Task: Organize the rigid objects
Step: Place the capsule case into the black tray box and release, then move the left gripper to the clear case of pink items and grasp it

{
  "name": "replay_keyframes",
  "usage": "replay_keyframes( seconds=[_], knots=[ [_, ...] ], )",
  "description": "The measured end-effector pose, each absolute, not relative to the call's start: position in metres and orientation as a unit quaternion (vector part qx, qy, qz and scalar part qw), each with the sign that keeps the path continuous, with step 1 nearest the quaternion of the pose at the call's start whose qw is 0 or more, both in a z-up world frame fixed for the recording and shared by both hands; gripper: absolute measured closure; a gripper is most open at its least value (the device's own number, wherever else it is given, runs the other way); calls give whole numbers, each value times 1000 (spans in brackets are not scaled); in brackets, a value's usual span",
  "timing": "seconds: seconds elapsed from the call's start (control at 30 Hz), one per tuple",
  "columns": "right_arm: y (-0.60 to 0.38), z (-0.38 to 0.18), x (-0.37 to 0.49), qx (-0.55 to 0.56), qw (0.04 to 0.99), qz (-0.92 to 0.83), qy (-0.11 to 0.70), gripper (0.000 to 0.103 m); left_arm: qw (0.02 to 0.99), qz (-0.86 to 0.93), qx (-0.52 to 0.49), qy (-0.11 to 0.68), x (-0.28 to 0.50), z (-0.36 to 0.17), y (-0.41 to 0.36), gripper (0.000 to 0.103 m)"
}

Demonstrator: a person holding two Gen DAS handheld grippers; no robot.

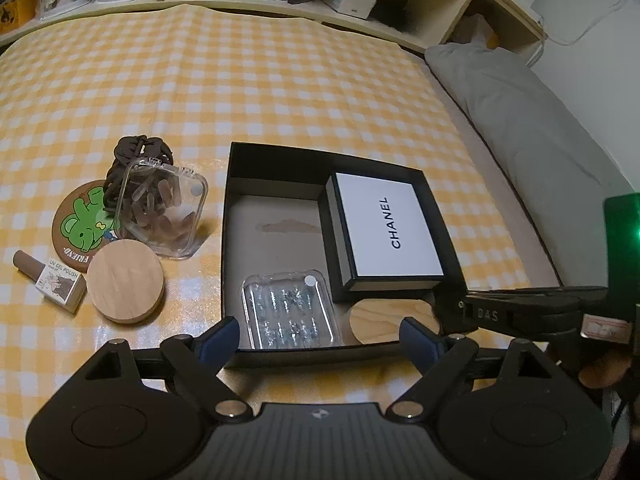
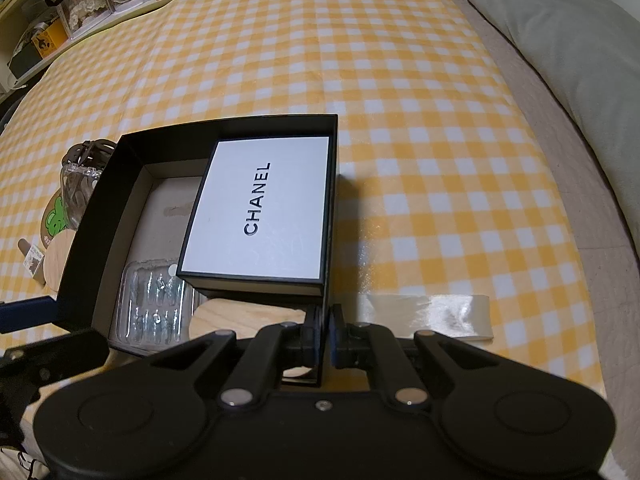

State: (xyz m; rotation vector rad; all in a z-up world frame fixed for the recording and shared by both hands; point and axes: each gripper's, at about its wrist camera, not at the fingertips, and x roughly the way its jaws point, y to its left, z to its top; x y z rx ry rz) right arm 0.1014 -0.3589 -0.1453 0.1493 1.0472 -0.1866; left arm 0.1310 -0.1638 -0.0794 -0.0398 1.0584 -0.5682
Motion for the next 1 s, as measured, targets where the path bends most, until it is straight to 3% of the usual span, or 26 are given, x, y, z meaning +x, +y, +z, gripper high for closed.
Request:
replay_keyframes(
  seconds=[0.37,0.8,1.0],
  knots=[
    [-360,-145,101,71,859,-89,499,98,831,-279,3,481,118,-64,-160,0],
    [-361,-145,101,72,859,-88,499,98,899,-250,5,358,139,-6,-117,0],
    [-361,-145,101,72,859,-88,500,98,917,-198,-1,347,170,-4,-88,0]
  ],
)
